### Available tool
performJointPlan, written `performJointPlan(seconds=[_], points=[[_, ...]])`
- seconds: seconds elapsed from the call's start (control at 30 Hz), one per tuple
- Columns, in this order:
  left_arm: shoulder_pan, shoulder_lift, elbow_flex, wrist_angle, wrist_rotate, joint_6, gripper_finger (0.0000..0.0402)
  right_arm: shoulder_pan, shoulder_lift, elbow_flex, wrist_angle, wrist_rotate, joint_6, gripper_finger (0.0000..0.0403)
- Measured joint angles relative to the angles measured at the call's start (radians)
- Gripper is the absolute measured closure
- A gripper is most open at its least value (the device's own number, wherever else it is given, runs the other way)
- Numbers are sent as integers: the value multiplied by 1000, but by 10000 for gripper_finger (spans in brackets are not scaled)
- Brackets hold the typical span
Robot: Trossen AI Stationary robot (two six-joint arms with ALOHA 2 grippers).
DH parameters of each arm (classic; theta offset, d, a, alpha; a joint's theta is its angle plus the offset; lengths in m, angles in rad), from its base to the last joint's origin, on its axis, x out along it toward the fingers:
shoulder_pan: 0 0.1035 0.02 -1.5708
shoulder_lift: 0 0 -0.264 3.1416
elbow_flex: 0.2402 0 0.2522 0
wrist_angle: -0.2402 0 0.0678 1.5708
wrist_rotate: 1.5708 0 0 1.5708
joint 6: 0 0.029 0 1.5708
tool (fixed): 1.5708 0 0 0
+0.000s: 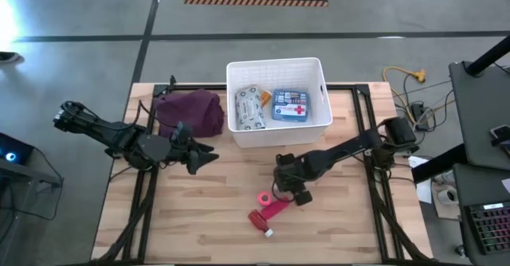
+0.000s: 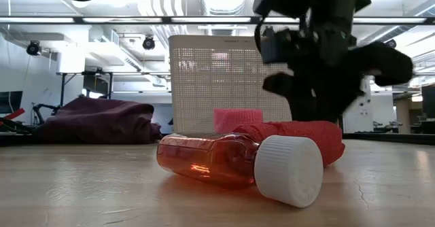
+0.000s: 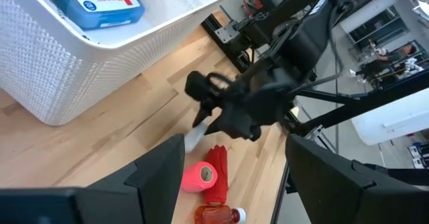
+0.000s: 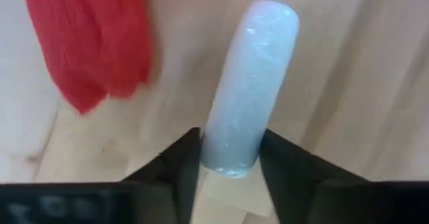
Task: Pick & place medical supplies in basket/bin
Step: Put the white gauze into the white bin
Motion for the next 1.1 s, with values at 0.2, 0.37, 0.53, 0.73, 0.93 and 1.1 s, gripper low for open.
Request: performJointPlan(seconds=[0.2, 0.37, 0.53, 0.73, 0.93, 1.1], points=[[0, 0, 0, -12, 1, 1, 160, -3, -44, 60, 9, 37, 61, 362], [0, 0, 0, -29, 4, 1, 160, -6, -78, 178, -46, 151, 179, 375], [0, -1, 0, -35, 5, 11, 160, -31, -188, 373, -109, 373, 208, 370], [0, -1, -1, -35, 5, 36, 160, -227, -273, 555, -269, 493, 319, 360], [0, 0, -1, -36, 42, 36, 160, -445, -265, 613, -417, 430, 422, 276], [-1, 23, -2, -35, 62, 31, 160, -461, -264, 655, -432, 419, 432, 178]])
